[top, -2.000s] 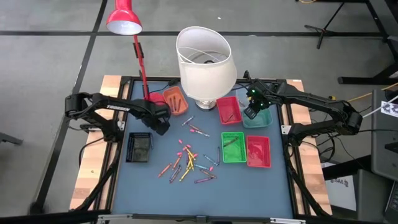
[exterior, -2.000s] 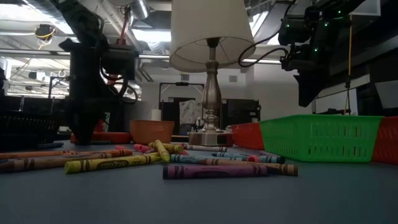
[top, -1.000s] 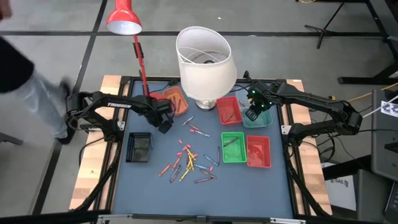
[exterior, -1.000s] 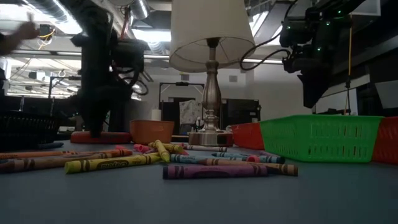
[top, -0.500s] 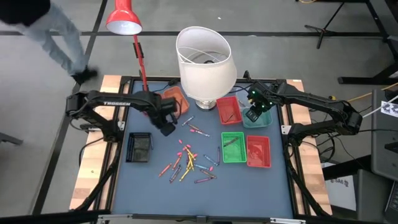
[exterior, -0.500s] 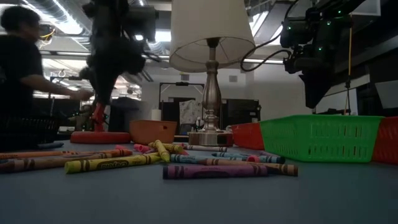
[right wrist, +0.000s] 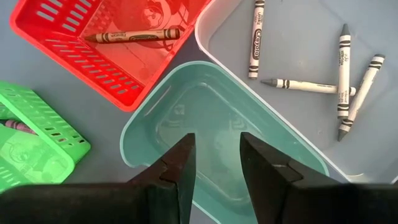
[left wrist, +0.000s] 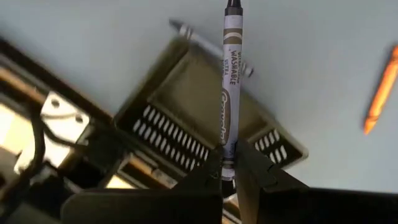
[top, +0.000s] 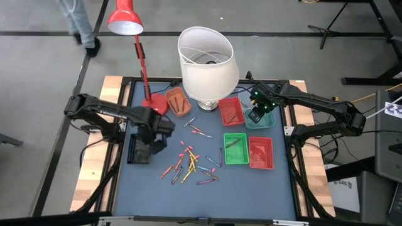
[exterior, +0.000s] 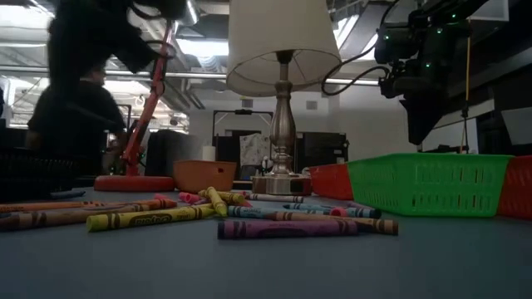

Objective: Sort crayons
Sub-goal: Put the blue crayon into the black bin, then put the orange crayon into the blue bin

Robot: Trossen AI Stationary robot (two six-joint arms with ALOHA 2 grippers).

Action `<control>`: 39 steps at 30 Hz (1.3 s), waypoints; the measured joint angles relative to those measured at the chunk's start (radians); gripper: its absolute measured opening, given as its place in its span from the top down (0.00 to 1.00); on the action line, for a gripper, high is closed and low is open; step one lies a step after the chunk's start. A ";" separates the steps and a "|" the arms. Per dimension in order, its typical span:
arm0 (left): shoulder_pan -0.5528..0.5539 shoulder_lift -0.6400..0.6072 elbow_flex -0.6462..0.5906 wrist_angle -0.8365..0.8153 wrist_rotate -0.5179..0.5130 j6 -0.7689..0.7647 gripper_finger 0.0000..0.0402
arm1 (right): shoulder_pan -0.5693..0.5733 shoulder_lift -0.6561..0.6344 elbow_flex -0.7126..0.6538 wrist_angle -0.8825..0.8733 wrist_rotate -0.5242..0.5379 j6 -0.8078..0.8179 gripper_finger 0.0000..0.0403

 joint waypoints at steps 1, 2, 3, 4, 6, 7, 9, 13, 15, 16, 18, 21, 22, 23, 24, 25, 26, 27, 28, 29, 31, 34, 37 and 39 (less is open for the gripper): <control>-0.024 -0.004 0.000 -0.015 0.000 -0.027 0.99 | 0.000 0.000 0.000 0.000 0.000 0.000 0.69; -0.048 -0.007 0.000 -0.027 0.000 -0.058 0.99 | 0.000 0.000 0.000 0.000 0.000 0.000 0.69; -0.071 -0.008 0.000 -0.038 0.000 -0.086 0.99 | 0.000 0.000 0.000 0.000 0.000 0.000 0.69; -0.094 -0.008 0.000 -0.052 0.000 -0.116 0.99 | 0.000 0.000 0.000 0.000 0.000 0.000 0.69; -0.138 -0.008 0.000 -0.081 -0.008 -0.180 0.99 | 0.000 0.000 0.000 0.001 0.000 0.000 0.69; -0.159 -0.008 0.000 -0.094 -0.009 -0.216 0.99 | 0.000 0.000 0.000 0.002 0.000 0.000 0.69; -0.197 -0.008 -0.009 -0.099 -0.019 -0.291 0.99 | 0.000 0.000 0.000 0.003 0.000 0.000 0.69; -0.264 -0.007 -0.022 -0.097 -0.043 -0.402 0.99 | 0.000 0.000 0.000 0.010 0.000 0.000 0.69; -0.292 -0.007 -0.023 -0.097 -0.059 -0.431 0.97 | 0.000 0.000 0.000 0.010 0.000 0.000 0.69; -0.303 -0.007 -0.023 -0.096 -0.070 -0.443 0.96 | 0.000 0.000 0.000 0.010 0.000 0.000 0.69; -0.322 -0.007 -0.023 -0.096 -0.086 -0.467 0.93 | 0.000 0.000 0.000 0.011 0.000 0.000 0.69; -0.340 -0.007 -0.023 -0.096 -0.093 -0.470 0.90 | 0.000 0.000 0.000 0.011 0.000 0.010 0.69; -0.343 -0.007 -0.023 -0.094 -0.093 -0.471 0.89 | 0.000 0.000 0.000 0.011 0.000 0.013 0.69; -0.346 -0.007 -0.023 -0.093 -0.093 -0.477 0.88 | 0.000 0.000 0.000 0.011 0.000 0.015 0.69; -0.347 -0.007 -0.023 -0.093 -0.093 -0.488 0.87 | 0.000 0.000 0.000 0.011 0.000 0.016 0.69; -0.347 -0.007 -0.023 -0.093 -0.093 -0.493 0.85 | 0.000 0.000 0.000 0.011 0.000 0.016 0.69; -0.346 -0.007 -0.023 -0.093 -0.093 -0.493 0.84 | 0.000 0.000 0.000 0.011 0.000 0.016 0.69; -0.346 -0.007 -0.023 -0.093 -0.093 -0.493 0.83 | 0.000 0.000 0.000 0.011 0.000 0.016 0.69; -0.346 -0.007 -0.023 -0.092 -0.093 -0.493 0.82 | 0.000 0.000 0.000 0.011 0.000 0.016 0.69; -0.346 -0.007 -0.023 -0.085 -0.094 -0.493 0.81 | 0.000 0.000 0.000 0.011 0.000 0.016 0.69; -0.346 -0.007 -0.023 -0.058 -0.104 -0.493 0.79 | 0.000 0.000 0.000 0.011 0.000 0.016 0.69; -0.346 -0.007 -0.023 0.017 -0.152 -0.492 0.78 | 0.000 0.000 0.000 0.011 0.000 0.017 0.69; -0.346 -0.007 -0.023 0.124 -0.199 -0.484 0.78 | 0.000 0.000 0.000 0.011 0.000 0.017 0.69; -0.346 -0.007 -0.023 0.201 -0.226 -0.460 0.78 | 0.000 0.000 0.000 0.011 0.000 0.017 0.69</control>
